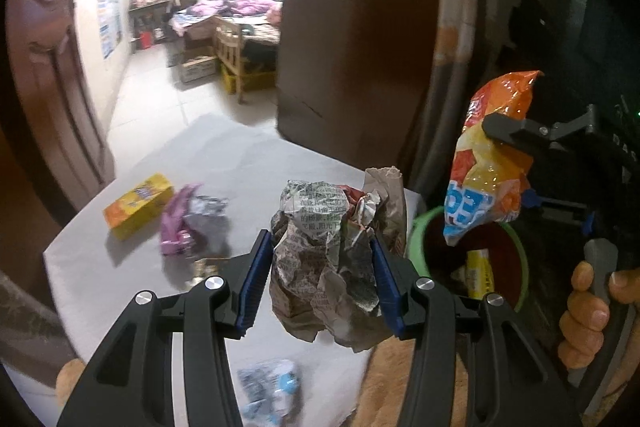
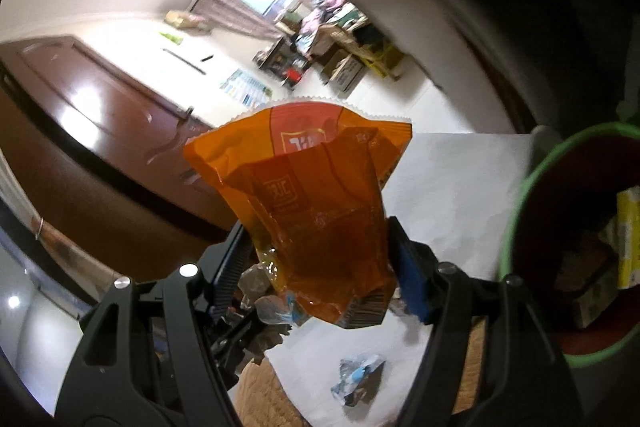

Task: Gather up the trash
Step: 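Lift the newspaper and orange bag and carry both over the green bin, then open the left tool over the bin while the right tool drops the orange bag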

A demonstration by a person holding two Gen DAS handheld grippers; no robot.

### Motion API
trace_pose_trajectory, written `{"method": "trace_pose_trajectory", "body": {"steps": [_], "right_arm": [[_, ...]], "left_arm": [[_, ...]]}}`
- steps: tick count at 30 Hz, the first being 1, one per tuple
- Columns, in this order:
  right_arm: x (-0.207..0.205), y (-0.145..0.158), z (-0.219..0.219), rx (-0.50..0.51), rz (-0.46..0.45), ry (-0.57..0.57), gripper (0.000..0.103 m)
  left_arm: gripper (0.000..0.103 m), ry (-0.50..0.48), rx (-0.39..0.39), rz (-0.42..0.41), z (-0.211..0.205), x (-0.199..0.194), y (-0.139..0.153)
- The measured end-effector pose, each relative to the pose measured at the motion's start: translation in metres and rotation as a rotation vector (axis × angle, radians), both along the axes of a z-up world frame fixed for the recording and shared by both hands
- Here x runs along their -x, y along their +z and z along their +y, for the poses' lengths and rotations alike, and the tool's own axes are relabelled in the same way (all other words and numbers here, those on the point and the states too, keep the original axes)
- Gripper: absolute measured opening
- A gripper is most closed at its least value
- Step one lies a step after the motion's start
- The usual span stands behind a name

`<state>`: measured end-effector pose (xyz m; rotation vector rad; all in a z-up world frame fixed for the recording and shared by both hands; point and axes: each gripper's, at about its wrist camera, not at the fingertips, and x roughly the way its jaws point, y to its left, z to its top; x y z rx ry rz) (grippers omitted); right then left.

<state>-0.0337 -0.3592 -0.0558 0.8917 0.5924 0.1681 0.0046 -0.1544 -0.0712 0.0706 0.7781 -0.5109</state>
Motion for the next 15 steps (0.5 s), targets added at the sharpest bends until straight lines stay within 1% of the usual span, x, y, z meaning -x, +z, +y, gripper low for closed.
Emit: {"method": "trace_pose_trajectory", "body": {"steps": [3, 6, 8, 10, 15], "right_arm": [[0.008, -0.003, -0.018, -0.004, 0.004, -0.054, 0.065], [0.019, -0.008, -0.044, 0.02, 0.031, -0.136, 0.066], [0.027, -0.012, -0.057, 0.045, 0.055, -0.185, 0.066], [0.034, -0.018, -0.07, 0.044, 0.074, -0.223, 0.066], [0.05, -0.032, -0.096, 0.048, 0.126, -0.304, 0.066]], "left_arm": [[0.046, -0.046, 0.0, 0.023, -0.023, -0.002, -0.009], [0.046, -0.084, -0.034, 0.035, -0.05, -0.003, -0.024], [0.046, -0.121, -0.041, 0.067, -0.068, -0.006, -0.034], [0.046, -0.166, -0.045, 0.098, -0.09, -0.007, -0.042], [0.046, -0.277, -0.039, 0.121, -0.137, -0.002, -0.047]]}}
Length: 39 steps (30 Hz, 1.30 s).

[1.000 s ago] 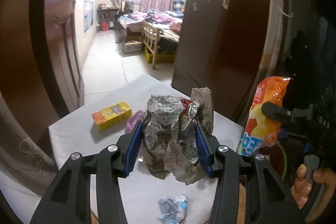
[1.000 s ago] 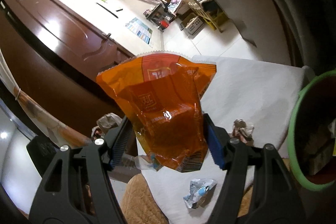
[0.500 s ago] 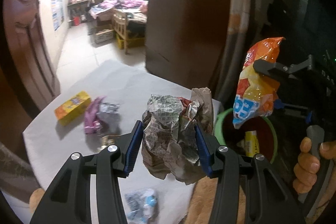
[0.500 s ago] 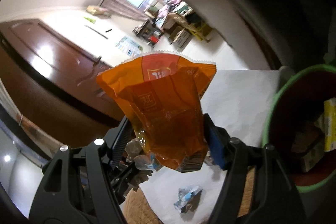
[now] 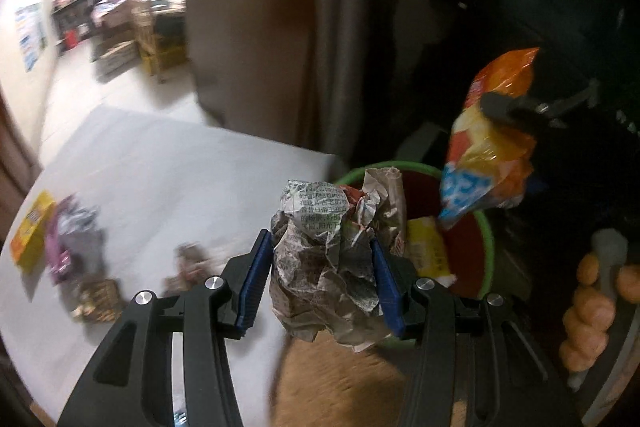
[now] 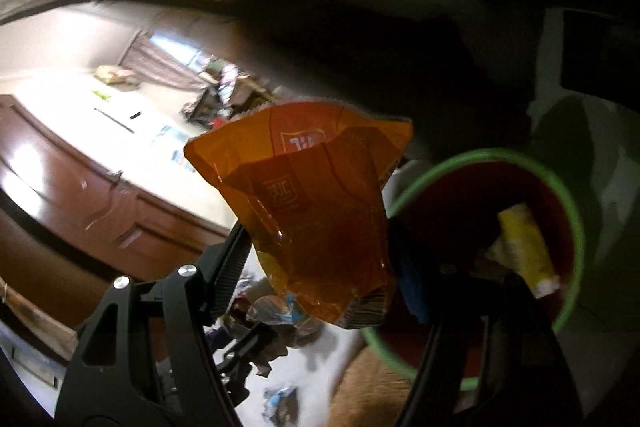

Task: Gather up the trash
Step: 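Open the left tool over the bin while the right tool drops the orange bag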

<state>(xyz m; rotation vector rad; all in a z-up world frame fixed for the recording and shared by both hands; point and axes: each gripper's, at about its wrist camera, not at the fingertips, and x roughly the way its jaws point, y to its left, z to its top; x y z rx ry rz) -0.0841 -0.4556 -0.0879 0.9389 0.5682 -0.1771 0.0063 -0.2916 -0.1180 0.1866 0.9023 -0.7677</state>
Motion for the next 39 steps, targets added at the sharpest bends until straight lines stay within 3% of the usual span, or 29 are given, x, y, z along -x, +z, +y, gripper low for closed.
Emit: {"method": "trace_pose_trajectory", "body": {"steps": [7, 9, 11, 23, 31, 39], "right_arm": [[0.015, -0.005, -0.018, 0.072, 0.069, -0.081, 0.066], [0.016, -0.005, -0.019, 0.091, 0.08, -0.089, 0.066], [0.013, -0.004, -0.018, 0.109, 0.095, -0.094, 0.069], [0.002, -0.007, -0.004, 0.13, 0.139, -0.096, 0.079], [-0.004, -0.002, 0.01, 0.15, 0.157, -0.094, 0.081], [-0.045, -0.003, 0.061, 0.189, 0.189, 0.087, 0.083]], "left_arm": [[0.052, -0.083, -0.007, -0.012, -0.032, 0.009, 0.002], [0.06, -0.078, 0.0, -0.011, -0.032, 0.009, 0.005], [0.08, -0.066, 0.012, -0.026, -0.026, 0.007, 0.009], [0.081, 0.044, 0.125, -0.061, 0.017, -0.007, 0.042], [0.081, 0.111, 0.142, -0.102, 0.06, -0.01, 0.05], [0.082, 0.352, 0.08, -0.121, 0.163, -0.038, 0.032]]}}
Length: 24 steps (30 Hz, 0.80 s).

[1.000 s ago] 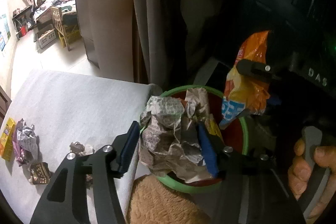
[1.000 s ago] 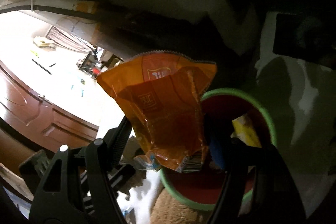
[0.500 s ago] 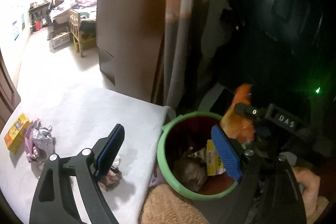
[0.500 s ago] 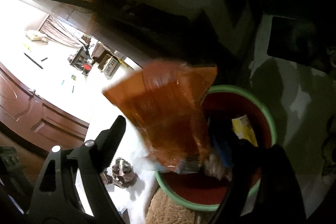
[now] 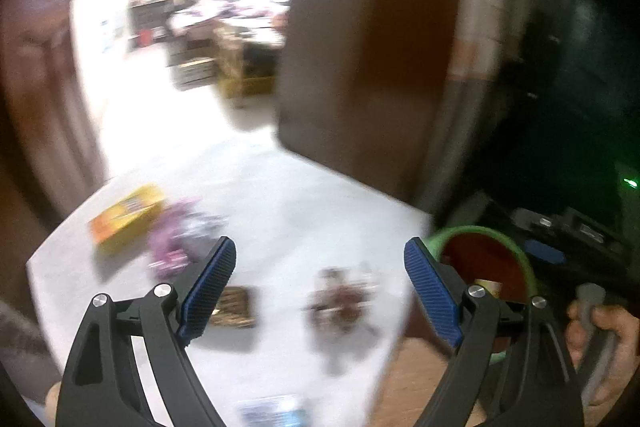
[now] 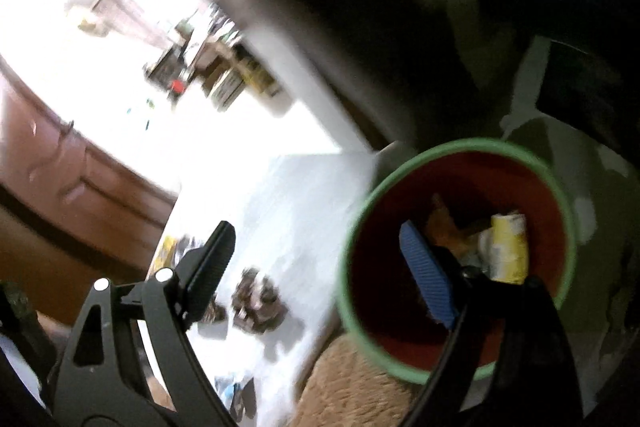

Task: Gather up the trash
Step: 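Open the left tool over the bin while the right tool drops the orange bag, then bring both open tools back over the table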

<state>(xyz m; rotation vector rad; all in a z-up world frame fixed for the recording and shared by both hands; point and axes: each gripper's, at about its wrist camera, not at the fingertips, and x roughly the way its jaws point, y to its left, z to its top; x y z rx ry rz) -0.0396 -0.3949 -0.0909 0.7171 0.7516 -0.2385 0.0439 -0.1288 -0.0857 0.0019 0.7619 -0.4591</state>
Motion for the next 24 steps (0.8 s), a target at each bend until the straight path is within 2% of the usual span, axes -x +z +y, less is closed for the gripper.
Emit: {"method": "trace_pose_trajectory", "body": {"steps": [5, 9, 12, 15, 16, 19, 21, 24], "right_arm": [[-0.035, -0.024, 0.05, 0.008, 0.087, 0.153, 0.085], [-0.065, -0.05, 0.091, 0.039, 0.167, 0.26, 0.085], [-0.083, -0.073, 0.111, 0.028, 0.218, 0.296, 0.085], [-0.097, -0.091, 0.122, 0.005, 0.243, 0.309, 0.085], [-0.103, -0.097, 0.127, 0.017, 0.267, 0.315, 0.085], [-0.108, -0.107, 0.136, 0.008, 0.283, 0.319, 0.085], [-0.109, -0.11, 0.139, 0.015, 0.287, 0.314, 0.085], [-0.111, -0.114, 0.143, 0.018, 0.292, 0.316, 0.085]], "left_arm": [[0.082, 0.203, 0.03, 0.013, 0.074, -0.012, -0.007], [0.082, 0.251, 0.033, 0.019, 0.102, -0.013, -0.012], [0.082, 0.256, 0.026, 0.027, 0.107, -0.011, -0.018], [0.084, 0.215, 0.013, 0.051, 0.109, -0.002, -0.024], [0.087, 0.198, 0.005, 0.057, 0.109, 0.002, -0.025], [0.09, 0.105, -0.01, 0.08, 0.103, 0.023, -0.036], [0.09, 0.028, -0.017, 0.118, 0.094, 0.039, -0.049], [0.09, -0.079, -0.052, 0.228, 0.074, 0.055, -0.077]]}}
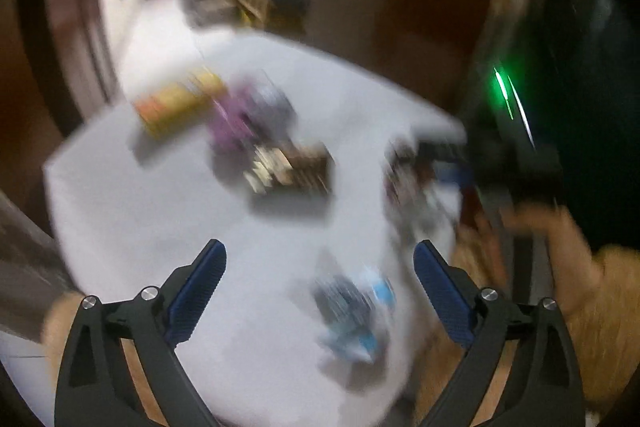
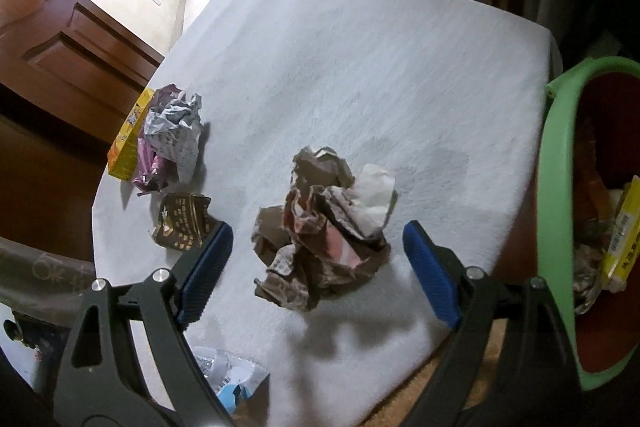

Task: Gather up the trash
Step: 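Bring both open tools back over the table, then grasp the blue-white wrapper with the left tool while the right tool grasps crumpled brown paper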

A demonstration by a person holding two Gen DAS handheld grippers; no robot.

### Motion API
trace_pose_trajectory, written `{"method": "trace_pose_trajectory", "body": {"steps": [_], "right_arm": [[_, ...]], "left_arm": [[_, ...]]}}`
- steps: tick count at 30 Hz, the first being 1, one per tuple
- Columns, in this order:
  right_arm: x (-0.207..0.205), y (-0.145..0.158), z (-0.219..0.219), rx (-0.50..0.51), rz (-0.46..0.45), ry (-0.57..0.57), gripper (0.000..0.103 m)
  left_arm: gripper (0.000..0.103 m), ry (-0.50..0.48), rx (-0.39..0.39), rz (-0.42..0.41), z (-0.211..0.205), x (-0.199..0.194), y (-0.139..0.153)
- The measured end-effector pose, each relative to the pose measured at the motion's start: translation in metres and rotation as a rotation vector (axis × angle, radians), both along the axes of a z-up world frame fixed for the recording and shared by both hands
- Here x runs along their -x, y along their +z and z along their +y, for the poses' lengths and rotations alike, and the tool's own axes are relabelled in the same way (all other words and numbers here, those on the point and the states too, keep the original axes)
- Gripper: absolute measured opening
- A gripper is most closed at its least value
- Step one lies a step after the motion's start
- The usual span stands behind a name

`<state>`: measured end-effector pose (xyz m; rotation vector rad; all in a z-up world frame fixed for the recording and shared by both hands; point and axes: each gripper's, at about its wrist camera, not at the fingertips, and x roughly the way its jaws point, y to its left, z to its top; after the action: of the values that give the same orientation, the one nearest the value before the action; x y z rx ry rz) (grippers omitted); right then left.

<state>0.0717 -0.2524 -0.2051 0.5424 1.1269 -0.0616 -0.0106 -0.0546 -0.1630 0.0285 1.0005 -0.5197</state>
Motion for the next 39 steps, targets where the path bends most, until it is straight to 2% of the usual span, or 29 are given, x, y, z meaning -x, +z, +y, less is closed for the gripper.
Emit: {"method": "trace_pose_trajectory", "body": {"steps": [2, 4, 6, 9, 12, 14, 16, 19, 24, 25, 28, 29, 36, 37, 39], "right_arm": [[-0.001, 0.0, 0.001, -0.002, -0.002, 0.002, 0.085], [-0.001, 0.003, 0.003, 0.005, -0.01, 0.008, 0.085], [0.001, 0.006, 0.002, 0.014, -0.023, 0.011, 0.085], [0.0, 0.01, 0.001, 0.011, -0.036, 0.004, 0.085], [0.001, 0.011, 0.001, 0.007, -0.041, 0.005, 0.085], [0.003, 0.01, 0.001, 0.004, -0.043, -0.001, 0.085], [0.004, 0.009, 0.0, 0.001, -0.039, -0.006, 0.085], [0.005, 0.009, 0.0, 0.009, -0.037, -0.004, 0.085], [0.004, 0.007, 0.002, 0.028, -0.025, 0.001, 0.085], [0.004, 0.006, 0.002, 0.028, -0.024, 0.001, 0.085], [0.004, 0.005, 0.004, 0.033, -0.024, -0.002, 0.085], [0.005, 0.005, 0.005, 0.034, -0.024, -0.002, 0.085], [0.006, 0.002, 0.003, 0.029, -0.023, -0.015, 0.085], [0.006, 0.002, 0.003, 0.025, -0.026, -0.017, 0.085], [0.007, 0.001, 0.002, 0.006, -0.027, -0.017, 0.084]], "left_arm": [[0.089, -0.056, -0.037, 0.06, -0.015, 0.004, -0.017], [0.088, -0.078, -0.087, 0.075, -0.025, 0.005, -0.03], [0.077, -0.086, -0.137, 0.105, -0.032, 0.001, -0.044], [0.063, -0.088, -0.164, 0.162, -0.034, -0.005, -0.06], [0.05, -0.092, -0.124, 0.226, -0.03, -0.008, -0.071], [0.04, -0.092, -0.116, 0.205, -0.029, -0.009, -0.067], [0.034, -0.089, -0.128, 0.16, -0.028, -0.008, -0.062], [0.034, -0.063, -0.149, 0.106, -0.022, -0.009, -0.056], [0.032, -0.04, -0.148, 0.103, -0.02, -0.01, -0.055], [0.035, -0.038, -0.148, 0.104, -0.022, -0.01, -0.057], [0.054, -0.015, -0.151, 0.113, -0.019, -0.013, -0.059], [0.054, -0.013, -0.146, 0.117, -0.019, -0.013, -0.06], [0.043, -0.038, -0.135, 0.199, -0.02, -0.016, -0.073], [0.037, -0.033, -0.13, 0.207, -0.018, -0.017, -0.074], [0.034, -0.018, -0.127, 0.207, -0.015, -0.018, -0.075]]}}
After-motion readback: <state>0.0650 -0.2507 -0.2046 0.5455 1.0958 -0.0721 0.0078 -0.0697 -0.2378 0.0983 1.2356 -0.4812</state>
